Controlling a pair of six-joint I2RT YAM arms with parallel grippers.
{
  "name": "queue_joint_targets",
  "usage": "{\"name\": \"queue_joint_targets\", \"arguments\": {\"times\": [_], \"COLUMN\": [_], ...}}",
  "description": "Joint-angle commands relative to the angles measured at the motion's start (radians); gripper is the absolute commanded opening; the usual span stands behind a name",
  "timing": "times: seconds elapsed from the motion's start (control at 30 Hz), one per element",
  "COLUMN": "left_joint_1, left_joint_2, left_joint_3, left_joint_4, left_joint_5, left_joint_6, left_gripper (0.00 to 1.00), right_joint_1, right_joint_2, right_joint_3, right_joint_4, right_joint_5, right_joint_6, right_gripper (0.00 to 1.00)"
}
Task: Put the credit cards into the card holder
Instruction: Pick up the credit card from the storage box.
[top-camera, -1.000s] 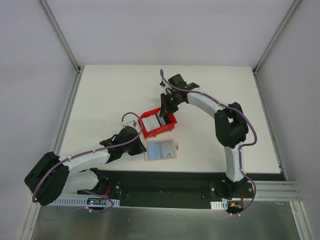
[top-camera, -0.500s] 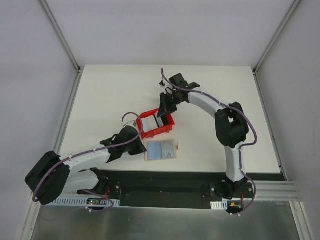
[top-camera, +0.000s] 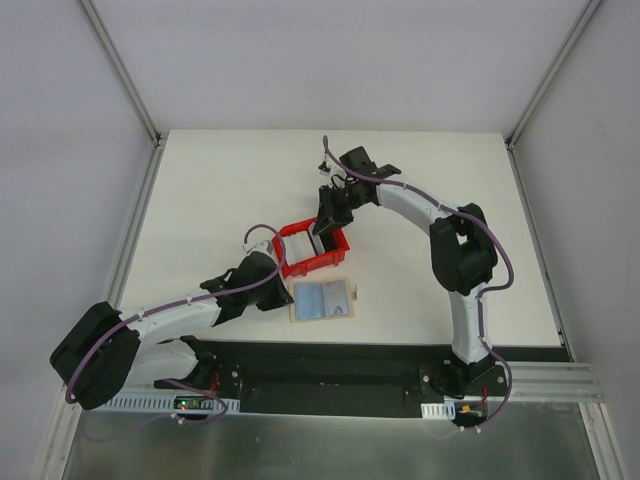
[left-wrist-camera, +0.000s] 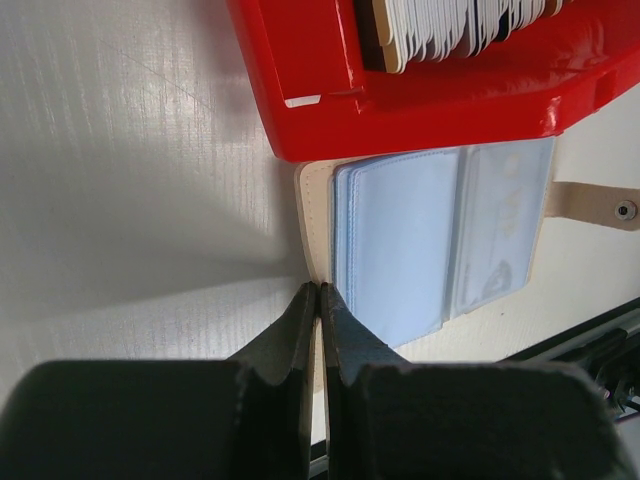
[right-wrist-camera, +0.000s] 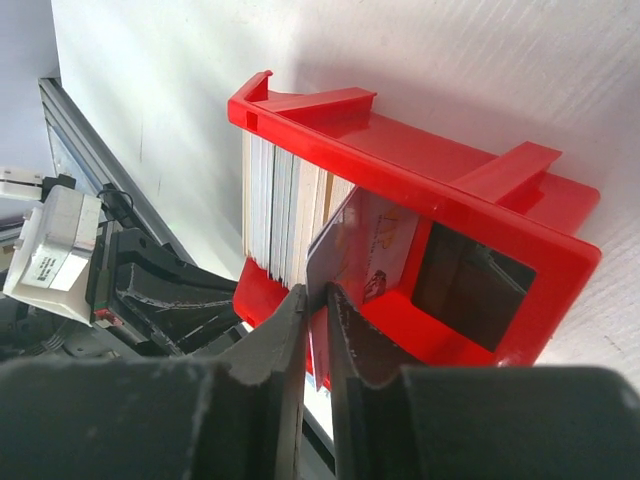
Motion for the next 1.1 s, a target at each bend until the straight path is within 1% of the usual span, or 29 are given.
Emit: {"name": "queue_joint_targets", "arguments": {"times": [0.0, 0.07, 0.1, 0.13, 0.2, 0.23, 0.4, 0.63, 0.67, 0.73, 0.8, 0.97, 1.07], "left_joint_1": [0.010, 0.010, 0.010, 0.010, 0.010, 0.010, 0.010, 0.010, 0.010, 0.010, 0.010, 0.010, 0.010], "left_joint_2": [-0.008, -0.008, -0.010, -0.008, -0.007, -0.007, -0.005, -0.008, -0.008, -0.005, 0.001, 0.015, 0.016], "left_joint_3": [0.024, 0.022, 0.022, 0.022, 0.022, 0.022, 0.022, 0.019, 0.018, 0.018, 0.021, 0.031, 0.030], "left_joint_4": [0.014, 0.014, 0.013, 0.014, 0.014, 0.014, 0.014, 0.014, 0.014, 0.014, 0.014, 0.019, 0.020], "left_joint_5": [0.010, 0.010, 0.010, 0.010, 0.012, 0.012, 0.012, 0.012, 0.013, 0.010, 0.012, 0.019, 0.019], "left_joint_6": [0.014, 0.014, 0.012, 0.012, 0.014, 0.014, 0.015, 0.017, 0.017, 0.015, 0.020, 0.021, 0.018], "left_gripper": [0.00, 0.00, 0.00, 0.00, 0.00, 0.00, 0.00, 0.00, 0.00, 0.00, 0.00, 0.00, 0.00], "right_joint_1": [-0.002, -0.002, -0.002, -0.002, -0.001, -0.002, -0.004, -0.002, -0.004, -0.002, -0.004, 0.009, 0.021], "right_joint_2": [-0.007, -0.007, -0.010, -0.018, -0.032, -0.030, -0.026, -0.087, -0.095, -0.093, -0.078, -0.035, -0.018], "right_joint_3": [0.001, 0.000, 0.000, -0.008, -0.022, -0.023, -0.014, -0.025, -0.029, -0.026, -0.020, -0.012, -0.002], "right_joint_4": [0.015, 0.015, 0.016, 0.016, 0.021, 0.019, 0.009, -0.036, -0.036, -0.053, -0.071, -0.068, -0.068], "right_joint_5": [-0.049, -0.049, -0.046, -0.014, 0.020, 0.023, 0.038, 0.244, 0.252, 0.249, 0.240, 0.201, 0.204], "right_joint_6": [0.013, 0.012, 0.013, 0.015, 0.012, 0.010, 0.009, -0.050, -0.062, -0.063, -0.093, -0.079, -0.074], "right_gripper": [0.16, 0.16, 0.10, 0.06, 0.04, 0.01, 0.01, 0.01, 0.01, 0.07, 0.08, 0.08, 0.09]}}
